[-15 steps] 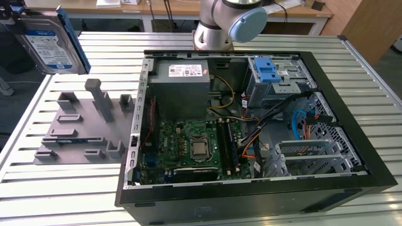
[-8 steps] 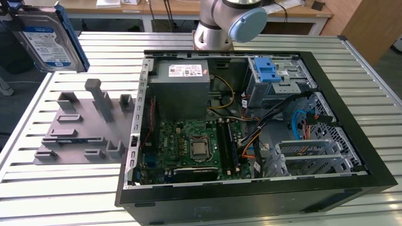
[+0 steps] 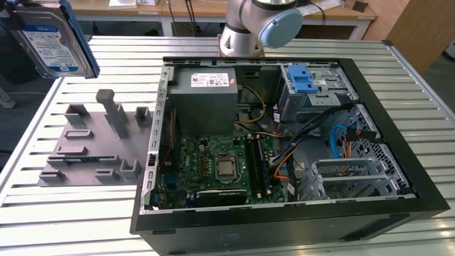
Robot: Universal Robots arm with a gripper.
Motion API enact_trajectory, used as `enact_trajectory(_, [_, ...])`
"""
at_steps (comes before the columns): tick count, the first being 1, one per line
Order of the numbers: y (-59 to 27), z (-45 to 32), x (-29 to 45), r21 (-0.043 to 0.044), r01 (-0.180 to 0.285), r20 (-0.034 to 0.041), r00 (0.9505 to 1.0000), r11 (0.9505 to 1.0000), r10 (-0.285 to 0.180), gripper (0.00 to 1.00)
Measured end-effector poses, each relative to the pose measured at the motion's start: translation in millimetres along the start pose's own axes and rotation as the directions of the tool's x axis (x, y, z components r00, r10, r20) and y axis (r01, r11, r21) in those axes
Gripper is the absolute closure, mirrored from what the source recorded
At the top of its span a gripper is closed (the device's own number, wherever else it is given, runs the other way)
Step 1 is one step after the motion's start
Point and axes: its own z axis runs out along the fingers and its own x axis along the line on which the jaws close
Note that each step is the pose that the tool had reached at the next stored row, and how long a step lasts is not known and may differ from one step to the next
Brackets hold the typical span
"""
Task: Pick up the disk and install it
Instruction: 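Pick up the disk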
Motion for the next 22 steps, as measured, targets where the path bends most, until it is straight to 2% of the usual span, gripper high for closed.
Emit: enact_trajectory(22, [0.6, -20.1, -0.7, 0.0032, 0.000, 0.0001, 1.0000, 1.0000, 0.000, 0.63])
